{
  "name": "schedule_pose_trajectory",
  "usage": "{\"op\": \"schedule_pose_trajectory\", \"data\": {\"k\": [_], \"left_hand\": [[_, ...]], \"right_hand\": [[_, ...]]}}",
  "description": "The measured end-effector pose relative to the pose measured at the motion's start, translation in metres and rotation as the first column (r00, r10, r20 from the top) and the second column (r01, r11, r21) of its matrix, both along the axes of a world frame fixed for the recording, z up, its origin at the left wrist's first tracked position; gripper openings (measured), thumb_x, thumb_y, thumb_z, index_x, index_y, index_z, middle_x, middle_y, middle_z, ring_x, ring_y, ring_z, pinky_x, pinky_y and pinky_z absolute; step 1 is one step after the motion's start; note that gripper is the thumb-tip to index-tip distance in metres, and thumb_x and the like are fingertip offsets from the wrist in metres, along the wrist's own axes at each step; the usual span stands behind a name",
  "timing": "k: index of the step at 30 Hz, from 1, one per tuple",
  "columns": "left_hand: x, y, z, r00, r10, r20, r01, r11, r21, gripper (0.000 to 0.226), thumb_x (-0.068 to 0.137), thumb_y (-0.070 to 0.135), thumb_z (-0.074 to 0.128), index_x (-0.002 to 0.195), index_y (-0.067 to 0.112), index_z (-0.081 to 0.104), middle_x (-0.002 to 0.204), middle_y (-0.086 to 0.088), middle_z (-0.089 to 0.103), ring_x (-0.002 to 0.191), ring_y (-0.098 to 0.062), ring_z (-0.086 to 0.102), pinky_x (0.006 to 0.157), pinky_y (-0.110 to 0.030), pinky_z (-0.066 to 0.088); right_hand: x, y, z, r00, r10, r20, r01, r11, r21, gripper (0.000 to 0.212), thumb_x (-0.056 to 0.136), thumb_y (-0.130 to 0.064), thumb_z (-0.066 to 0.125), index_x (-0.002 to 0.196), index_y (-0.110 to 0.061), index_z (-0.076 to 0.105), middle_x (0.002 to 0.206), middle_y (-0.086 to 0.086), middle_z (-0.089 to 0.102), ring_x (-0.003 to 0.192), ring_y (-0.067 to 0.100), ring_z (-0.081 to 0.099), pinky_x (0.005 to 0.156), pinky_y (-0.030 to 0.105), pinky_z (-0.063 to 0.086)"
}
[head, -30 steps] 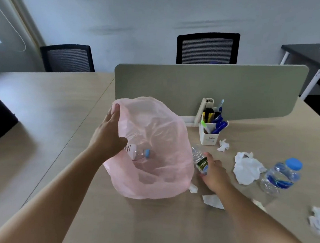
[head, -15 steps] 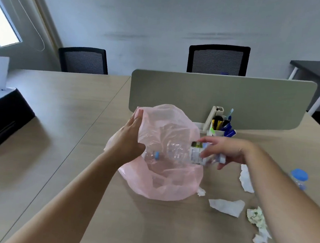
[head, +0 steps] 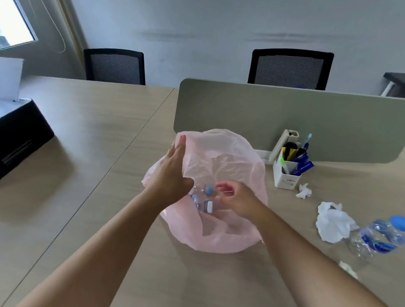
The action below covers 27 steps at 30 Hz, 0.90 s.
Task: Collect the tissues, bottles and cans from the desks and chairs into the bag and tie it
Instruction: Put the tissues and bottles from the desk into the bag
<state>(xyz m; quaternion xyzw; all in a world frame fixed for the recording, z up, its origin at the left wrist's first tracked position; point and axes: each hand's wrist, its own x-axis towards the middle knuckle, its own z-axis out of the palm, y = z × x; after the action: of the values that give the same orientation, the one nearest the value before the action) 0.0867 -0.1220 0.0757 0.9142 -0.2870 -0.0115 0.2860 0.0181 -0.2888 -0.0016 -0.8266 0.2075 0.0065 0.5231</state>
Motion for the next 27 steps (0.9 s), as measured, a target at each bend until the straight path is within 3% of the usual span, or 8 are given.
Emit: {"op": "schedule_pose_trajectory", "data": {"k": [2,4,7,10,14,19,23,27], "left_hand": [[0.006,-0.004,0.004,0.999,0.042,-0.020,-0.042,0.999,-0.034,0.094,0.080,0.005,0.059,0.153,0.016,0.000,0.161,0.002,0.007,0.146,-0.020,0.017,0.106,-0.028,0.030],[0.012,-0.010,0.006,0.997,0.070,-0.038,-0.072,0.996,-0.051,0.094,0.081,0.009,0.060,0.153,0.014,0.000,0.161,0.000,0.006,0.146,-0.021,0.018,0.108,-0.032,0.032],[0.023,-0.019,0.010,0.989,0.131,-0.065,-0.139,0.981,-0.133,0.090,0.082,0.008,0.060,0.152,0.011,0.004,0.160,-0.005,0.012,0.144,-0.026,0.021,0.110,-0.035,0.031],[0.029,-0.032,0.016,0.972,0.193,-0.137,-0.222,0.943,-0.247,0.086,0.085,0.008,0.058,0.152,0.012,0.005,0.159,-0.005,0.016,0.142,-0.025,0.025,0.108,-0.034,0.032],[0.050,-0.035,0.025,0.932,0.274,-0.237,-0.346,0.865,-0.363,0.088,0.085,0.011,0.059,0.152,0.015,0.003,0.159,-0.006,0.016,0.145,-0.026,0.020,0.116,-0.042,0.028],[0.067,-0.030,0.033,0.918,0.321,-0.235,-0.390,0.843,-0.370,0.086,0.084,0.011,0.058,0.152,0.019,0.006,0.159,-0.002,0.016,0.144,-0.023,0.023,0.115,-0.039,0.029],[0.058,-0.022,0.031,0.948,0.260,-0.182,-0.303,0.914,-0.272,0.085,0.084,0.010,0.056,0.153,0.023,0.008,0.155,-0.005,0.026,0.138,-0.029,0.033,0.108,-0.042,0.037],[0.045,-0.015,0.022,0.984,0.154,-0.091,-0.166,0.977,-0.137,0.086,0.083,0.005,0.056,0.153,0.024,0.009,0.156,-0.003,0.025,0.136,-0.029,0.035,0.102,-0.039,0.038]], "right_hand": [[-0.022,-0.028,0.015,0.988,-0.146,0.059,0.150,0.986,-0.077,0.018,0.088,-0.010,0.057,0.102,-0.018,0.066,0.096,0.003,0.068,0.086,0.017,0.063,0.072,0.023,0.049],[-0.055,-0.061,0.018,0.962,-0.271,0.024,0.268,0.928,-0.259,0.020,0.090,-0.010,0.049,0.100,-0.019,0.064,0.098,0.001,0.066,0.089,0.018,0.062,0.077,0.029,0.050],[-0.100,-0.086,-0.012,0.901,-0.234,-0.364,0.009,0.852,-0.524,0.040,0.086,-0.022,0.052,0.125,-0.020,0.050,0.121,0.004,0.051,0.109,0.024,0.055,0.091,0.036,0.048],[-0.139,-0.082,-0.063,0.751,-0.193,-0.632,-0.237,0.814,-0.530,0.066,0.082,-0.034,0.059,0.141,-0.024,0.030,0.137,0.009,0.037,0.124,0.031,0.045,0.101,0.038,0.042],[-0.153,-0.081,-0.096,0.812,-0.288,-0.507,-0.112,0.776,-0.621,0.039,0.093,-0.016,0.043,0.132,-0.015,0.048,0.133,0.009,0.049,0.120,0.027,0.051,0.098,0.030,0.041],[-0.126,-0.079,-0.078,0.927,-0.216,-0.307,-0.013,0.799,-0.601,0.012,0.087,-0.022,0.054,0.090,-0.019,0.065,0.099,0.000,0.059,0.105,0.024,0.058,0.074,0.027,0.042],[-0.099,-0.055,-0.076,0.966,-0.006,-0.257,-0.125,0.864,-0.488,0.013,0.080,-0.027,0.065,0.091,-0.021,0.069,0.139,-0.007,0.040,0.128,0.026,0.038,0.100,0.031,0.039],[-0.094,-0.042,-0.099,0.972,0.072,-0.225,-0.176,0.855,-0.488,0.012,0.077,-0.013,0.063,0.087,-0.010,0.070,0.111,0.005,0.061,0.100,0.025,0.057,0.074,0.020,0.036]]}}
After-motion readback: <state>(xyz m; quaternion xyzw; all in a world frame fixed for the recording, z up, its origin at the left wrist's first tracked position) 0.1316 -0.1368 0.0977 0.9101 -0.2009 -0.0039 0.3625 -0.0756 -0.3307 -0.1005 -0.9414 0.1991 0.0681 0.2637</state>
